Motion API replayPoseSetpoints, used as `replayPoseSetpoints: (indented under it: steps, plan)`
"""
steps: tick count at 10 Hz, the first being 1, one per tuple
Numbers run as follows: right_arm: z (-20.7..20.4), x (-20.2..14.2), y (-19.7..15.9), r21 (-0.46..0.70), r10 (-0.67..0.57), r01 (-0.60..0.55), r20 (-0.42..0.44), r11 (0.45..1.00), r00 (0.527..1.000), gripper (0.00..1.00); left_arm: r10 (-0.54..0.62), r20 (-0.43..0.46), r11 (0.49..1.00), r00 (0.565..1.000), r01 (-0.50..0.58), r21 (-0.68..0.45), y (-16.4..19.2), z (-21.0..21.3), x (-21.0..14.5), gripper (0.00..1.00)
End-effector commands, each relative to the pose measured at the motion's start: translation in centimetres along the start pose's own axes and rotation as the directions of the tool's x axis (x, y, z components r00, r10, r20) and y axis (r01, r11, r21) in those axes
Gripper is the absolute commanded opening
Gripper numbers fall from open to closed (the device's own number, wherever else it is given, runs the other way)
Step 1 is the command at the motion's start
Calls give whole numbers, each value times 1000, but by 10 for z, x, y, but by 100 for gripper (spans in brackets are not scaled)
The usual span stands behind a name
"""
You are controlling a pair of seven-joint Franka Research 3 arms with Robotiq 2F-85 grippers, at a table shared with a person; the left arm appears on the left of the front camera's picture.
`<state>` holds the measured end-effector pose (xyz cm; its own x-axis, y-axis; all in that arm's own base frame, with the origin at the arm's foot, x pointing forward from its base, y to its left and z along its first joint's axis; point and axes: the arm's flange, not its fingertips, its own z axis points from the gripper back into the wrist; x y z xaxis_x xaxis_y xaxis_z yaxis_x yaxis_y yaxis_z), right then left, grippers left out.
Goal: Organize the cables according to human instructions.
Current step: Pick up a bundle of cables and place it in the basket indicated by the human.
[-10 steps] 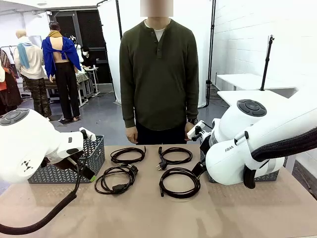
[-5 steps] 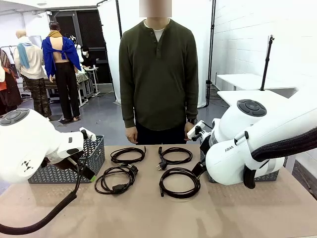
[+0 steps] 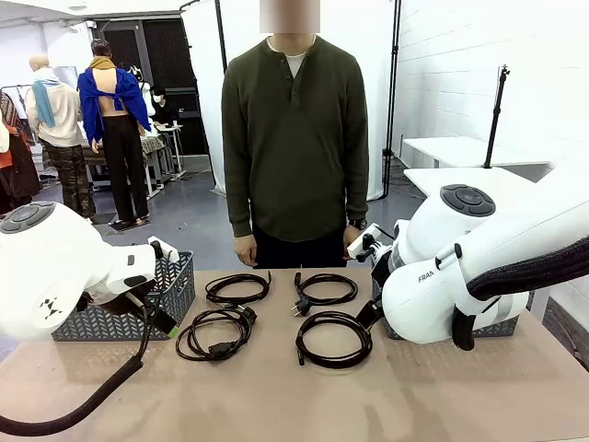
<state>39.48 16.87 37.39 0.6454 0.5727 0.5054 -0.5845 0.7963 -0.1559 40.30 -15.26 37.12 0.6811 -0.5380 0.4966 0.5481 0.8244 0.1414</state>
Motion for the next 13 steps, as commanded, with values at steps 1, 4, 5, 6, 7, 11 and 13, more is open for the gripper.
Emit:
replayPoseSetpoints:
  steps: [1,4,5,6,7,11,13]
  plan:
    - [0,0,0,0,-1,1,0,1000,1000,100,3,0,1000,1000,-3,0,1,0,0,100]
    - [4,6,-5,17,4,-4,-6,1000,1000,100,-13,8,1000,1000,13,0,1,3,2,100]
    - [19,19,-5,26,3,-3,4,1000,1000,100,-19,17,1000,1000,19,-9,8,15,6,100]
    - [32,30,-6,51,7,-8,14,999,1000,100,-31,35,999,999,32,-15,14,25,10,100]
    - [44,36,-11,68,12,-13,17,998,1000,100,-46,45,999,998,47,-25,15,35,15,100]
    - [87,59,-30,199,84,-96,69,975,994,100,-177,100,973,979,190,-135,40,85,23,100]
    - [97,57,-46,245,149,-173,113,954,982,100,-190,128,944,973,217,-248,50,97,24,100]
